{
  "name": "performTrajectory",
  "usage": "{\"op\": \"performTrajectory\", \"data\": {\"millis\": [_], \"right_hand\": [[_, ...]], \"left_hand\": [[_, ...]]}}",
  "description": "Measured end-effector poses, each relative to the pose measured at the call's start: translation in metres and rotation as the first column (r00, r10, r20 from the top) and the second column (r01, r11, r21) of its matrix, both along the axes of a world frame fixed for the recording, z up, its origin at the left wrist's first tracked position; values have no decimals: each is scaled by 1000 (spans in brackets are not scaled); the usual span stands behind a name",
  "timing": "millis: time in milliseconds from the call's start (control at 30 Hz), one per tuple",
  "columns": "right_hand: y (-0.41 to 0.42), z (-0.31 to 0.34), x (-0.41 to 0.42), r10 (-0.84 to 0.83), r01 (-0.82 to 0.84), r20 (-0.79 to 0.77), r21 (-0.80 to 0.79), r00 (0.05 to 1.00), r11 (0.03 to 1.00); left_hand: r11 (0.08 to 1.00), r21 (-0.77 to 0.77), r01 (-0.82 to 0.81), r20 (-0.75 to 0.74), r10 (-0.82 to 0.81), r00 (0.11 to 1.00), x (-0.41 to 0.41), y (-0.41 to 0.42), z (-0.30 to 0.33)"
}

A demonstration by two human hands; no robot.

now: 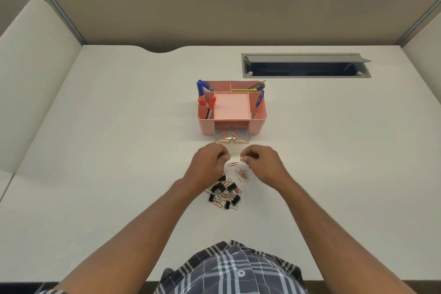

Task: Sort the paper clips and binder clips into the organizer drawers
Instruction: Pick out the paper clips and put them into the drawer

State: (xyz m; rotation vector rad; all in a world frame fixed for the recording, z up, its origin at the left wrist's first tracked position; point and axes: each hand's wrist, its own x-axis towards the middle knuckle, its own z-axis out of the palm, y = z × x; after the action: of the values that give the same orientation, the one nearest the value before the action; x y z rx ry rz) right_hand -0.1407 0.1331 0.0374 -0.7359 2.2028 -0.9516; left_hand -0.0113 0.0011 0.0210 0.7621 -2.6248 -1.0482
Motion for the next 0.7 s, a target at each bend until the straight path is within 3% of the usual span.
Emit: {"op": "performTrajectory", "data": {"millis": [167, 267, 433, 567, 700], "right_hand": [[-24, 33, -8, -56, 43, -60, -203, 997, 978], [-41, 42, -14, -71, 35, -155, -221, 985, 975], [-58, 40, -19, 53, -81, -348, -68, 936, 994], [-55, 41, -20, 75, -111, -355, -80, 932, 991], [-40, 46, -19, -7, -60, -324, -197, 946, 979]], "left_hand": [[995, -43, -88, -213, 77, 974, -13, -9, 22], [988, -116, -100, -190, 77, 979, -28, -18, 29], [981, -175, -82, -105, 64, 992, -41, -26, 27], [981, -174, -87, -151, 61, 987, -40, -26, 27], [976, -194, -96, -239, 48, 970, -31, -20, 24]]}}
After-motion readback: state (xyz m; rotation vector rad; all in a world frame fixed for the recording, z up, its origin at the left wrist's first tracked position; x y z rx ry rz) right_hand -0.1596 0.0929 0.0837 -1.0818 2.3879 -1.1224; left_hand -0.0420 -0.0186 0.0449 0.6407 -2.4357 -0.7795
